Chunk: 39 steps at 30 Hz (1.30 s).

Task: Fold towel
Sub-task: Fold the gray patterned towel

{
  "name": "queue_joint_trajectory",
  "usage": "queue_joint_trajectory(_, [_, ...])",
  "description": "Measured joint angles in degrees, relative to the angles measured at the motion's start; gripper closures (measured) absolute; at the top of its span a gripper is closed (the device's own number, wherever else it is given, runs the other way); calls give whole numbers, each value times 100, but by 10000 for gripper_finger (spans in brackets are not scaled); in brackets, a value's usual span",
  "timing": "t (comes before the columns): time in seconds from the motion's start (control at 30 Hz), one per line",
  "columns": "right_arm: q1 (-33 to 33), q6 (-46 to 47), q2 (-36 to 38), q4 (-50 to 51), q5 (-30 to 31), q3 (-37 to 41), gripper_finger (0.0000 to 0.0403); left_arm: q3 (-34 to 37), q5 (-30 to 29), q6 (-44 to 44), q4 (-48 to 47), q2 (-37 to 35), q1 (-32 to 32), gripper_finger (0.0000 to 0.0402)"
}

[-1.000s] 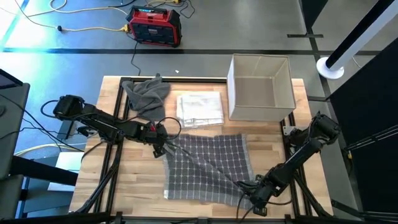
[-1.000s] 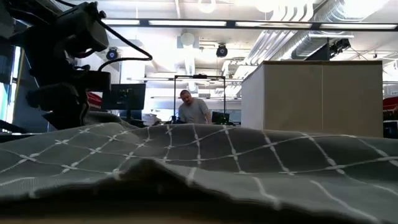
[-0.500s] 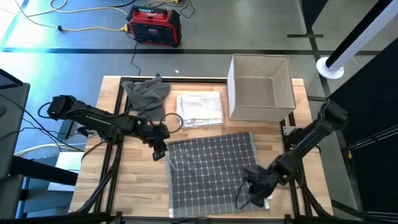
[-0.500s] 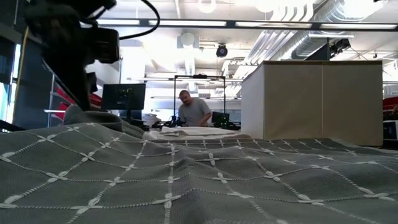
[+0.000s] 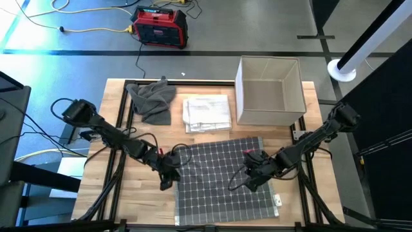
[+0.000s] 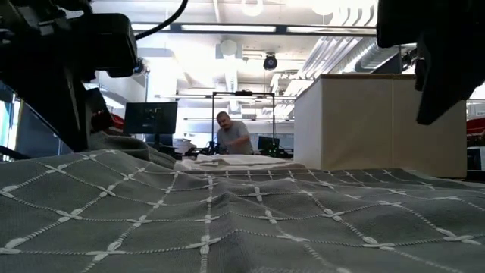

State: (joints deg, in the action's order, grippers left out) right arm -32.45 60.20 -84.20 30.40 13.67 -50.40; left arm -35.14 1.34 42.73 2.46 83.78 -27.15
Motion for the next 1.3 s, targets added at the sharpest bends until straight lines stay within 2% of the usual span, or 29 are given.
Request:
queue_joint_trajectory(0.13, [105, -118, -8, -28, -26, 0, 403, -11, -184, -3, 698, 123, -47, 316])
queue_joint_trajectory(0.27, [136, -214, 2, -65, -37, -2, 403, -13, -634, -381, 277, 375, -11, 316])
queue_joint_trajectory(0.37, [144, -220, 2, -118, -29, -2, 403, -4, -642, -385, 129, 755, 146, 316])
queue_joint_trajectory(0.57, [144, -230, -5, -111, -18, -2, 403, -15, -633, -432, 1386, 1360, 410, 316])
queue_joint_trajectory(0.7, [144, -220, -5, -113, -18, -2, 403, -9, -294, -403, 1781, 1393, 583, 316])
queue_joint_trajectory(0.8, [147, -212, -5, -108, -98, -4, 403, -9, 76, -353, 1514, 1218, 651, 316])
queue_joint_trajectory(1.13, [173, -428, -5, -71, -1000, -6, 403, -32, 250, -425, 367, 1027, 271, 316])
queue_joint_trajectory(1.3, [166, -496, -5, -230, -1405, -6, 403, -41, 938, -542, -507, 867, 109, 316])
